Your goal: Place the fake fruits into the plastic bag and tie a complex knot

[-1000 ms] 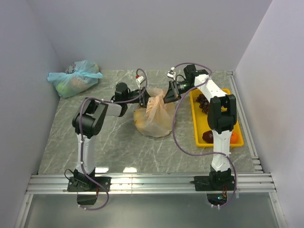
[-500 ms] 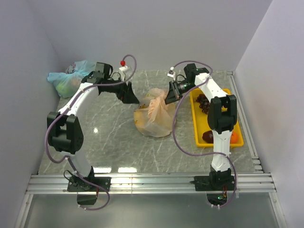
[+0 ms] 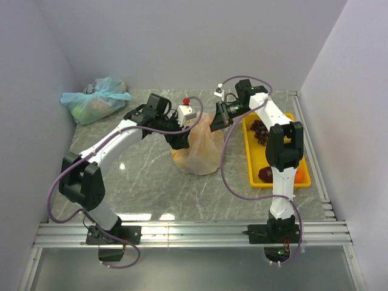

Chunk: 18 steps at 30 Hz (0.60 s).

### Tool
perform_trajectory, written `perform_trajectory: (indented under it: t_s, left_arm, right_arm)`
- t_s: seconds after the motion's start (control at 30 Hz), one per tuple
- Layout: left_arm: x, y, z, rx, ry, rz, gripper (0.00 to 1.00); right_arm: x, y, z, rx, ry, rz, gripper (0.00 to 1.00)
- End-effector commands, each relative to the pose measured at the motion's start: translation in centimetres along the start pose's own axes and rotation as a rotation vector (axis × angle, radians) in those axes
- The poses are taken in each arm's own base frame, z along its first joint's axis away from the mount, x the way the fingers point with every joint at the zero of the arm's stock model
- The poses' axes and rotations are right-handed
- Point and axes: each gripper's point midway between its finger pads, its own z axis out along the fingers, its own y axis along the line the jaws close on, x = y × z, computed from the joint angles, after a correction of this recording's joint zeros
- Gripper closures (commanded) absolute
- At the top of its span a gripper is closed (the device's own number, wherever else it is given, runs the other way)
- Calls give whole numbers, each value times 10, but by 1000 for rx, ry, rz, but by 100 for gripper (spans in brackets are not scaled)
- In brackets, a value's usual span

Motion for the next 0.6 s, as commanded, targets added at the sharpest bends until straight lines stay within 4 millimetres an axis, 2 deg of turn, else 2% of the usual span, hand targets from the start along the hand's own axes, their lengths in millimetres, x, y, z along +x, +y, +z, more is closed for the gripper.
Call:
perform_trajectory:
  t_s: [0.0, 0.1, 0.37, 0.43, 0.5, 0.53, 0.57]
  left_arm:
    - [-22, 33, 6, -129, -49, 14, 33]
    - [-26, 38, 11, -140, -64, 13, 39]
    - [-43, 31, 21, -88, -141, 6, 36]
    - [-51, 32, 27, -78, -166, -7, 38]
    - [-50, 34, 30, -76, -146, -40, 65]
    - [-49, 44, 35, -103, -127, -70, 94]
    - [-46, 49, 34, -115, -109, -86, 100]
  right_arm:
    - [-9, 31, -12, -24, -30, -86, 100]
    - [-8, 32, -12, -23, -25, -95, 100]
    - [-8, 35, -13, -38, -17, -109, 100]
    - [-5, 35, -11, -42, -3, -99, 100]
    - [-7, 35, -13, -34, 2, -120, 100]
    - [-4, 35, -14, -31, 13, -108, 100]
    - [-5, 32, -17, -12, 17, -142, 100]
